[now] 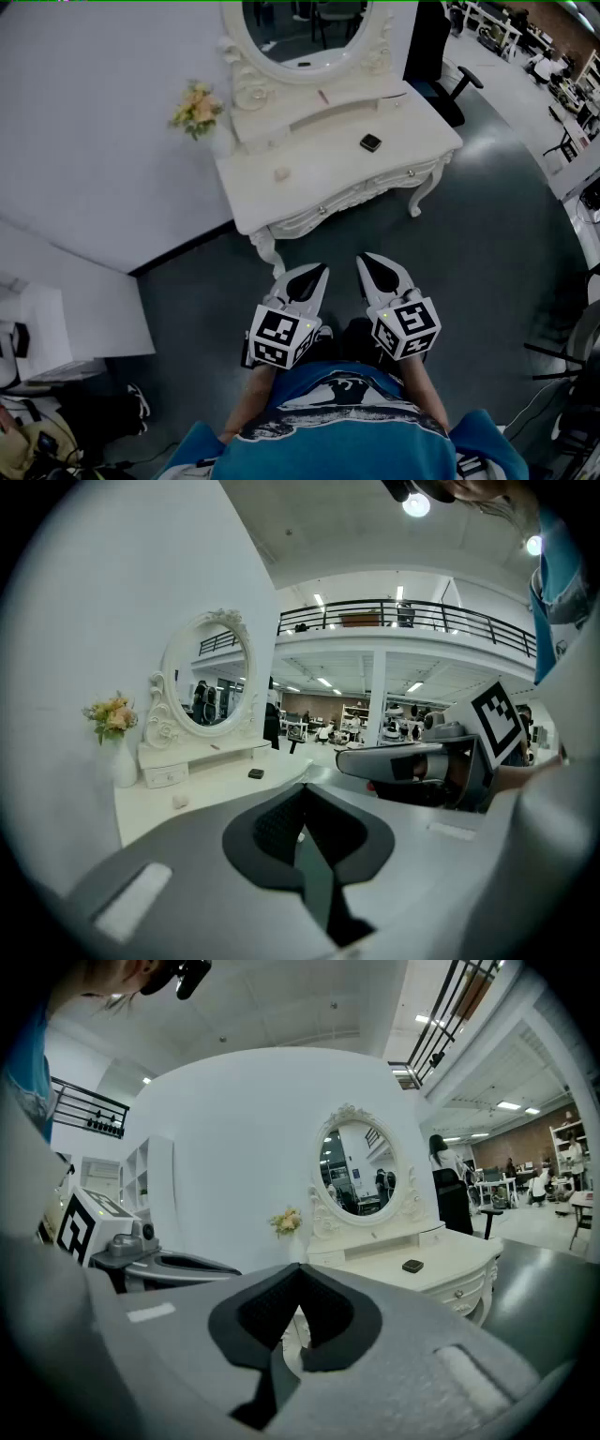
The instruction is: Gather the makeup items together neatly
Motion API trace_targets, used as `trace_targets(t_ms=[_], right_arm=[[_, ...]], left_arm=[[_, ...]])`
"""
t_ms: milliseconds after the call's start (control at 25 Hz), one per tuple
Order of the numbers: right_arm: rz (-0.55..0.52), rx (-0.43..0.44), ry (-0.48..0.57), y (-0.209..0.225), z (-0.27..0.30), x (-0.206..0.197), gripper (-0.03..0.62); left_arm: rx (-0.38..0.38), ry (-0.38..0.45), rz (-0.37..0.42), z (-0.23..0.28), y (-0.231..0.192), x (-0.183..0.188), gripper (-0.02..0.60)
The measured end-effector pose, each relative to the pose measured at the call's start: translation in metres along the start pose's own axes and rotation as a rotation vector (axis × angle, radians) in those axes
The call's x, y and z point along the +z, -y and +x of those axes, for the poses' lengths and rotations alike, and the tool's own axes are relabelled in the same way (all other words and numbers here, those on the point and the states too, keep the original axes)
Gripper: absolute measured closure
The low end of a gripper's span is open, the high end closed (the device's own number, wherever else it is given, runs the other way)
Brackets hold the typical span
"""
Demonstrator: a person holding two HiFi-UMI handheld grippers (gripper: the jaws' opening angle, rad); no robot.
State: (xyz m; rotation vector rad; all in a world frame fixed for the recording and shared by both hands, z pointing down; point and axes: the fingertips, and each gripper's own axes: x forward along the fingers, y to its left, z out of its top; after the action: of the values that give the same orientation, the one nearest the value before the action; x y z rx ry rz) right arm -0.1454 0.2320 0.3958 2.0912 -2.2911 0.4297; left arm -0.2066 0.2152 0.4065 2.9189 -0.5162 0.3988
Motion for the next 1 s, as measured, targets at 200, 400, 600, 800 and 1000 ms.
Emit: trace_targets(t_ms=[200,400,600,800,1000], right_arm=[[0.001,-0.005,-0.006,-0.006,0.007,-0.004,0.591],[0.052,0.014,-0.01,-0.009,0.012,-0.007,0.589],[0.059,0.011,-0.029,-0.006,0.026,-0.008,0.588],[0.096,-0.03,-0.055,0.008,0.021,-0.019,0.568],[0.155,-0.082,-0.069,0.033,0.018,-0.029,0.568]], left_arm=[[-0.004,-0.003,0.0,-0.003,-0.008,-0.003,0.563],[-0.006,-0.001,-0.006,-0.005,-0.012,-0.004,0.563],[-0.003,0.002,-0.018,-0.001,-0.026,-0.004,0.564],[-0.022,-0.005,-0.036,0.013,-0.032,-0.005,0.563],[-0.091,-0.042,-0.039,0.035,-0.018,-0.012,0.563]])
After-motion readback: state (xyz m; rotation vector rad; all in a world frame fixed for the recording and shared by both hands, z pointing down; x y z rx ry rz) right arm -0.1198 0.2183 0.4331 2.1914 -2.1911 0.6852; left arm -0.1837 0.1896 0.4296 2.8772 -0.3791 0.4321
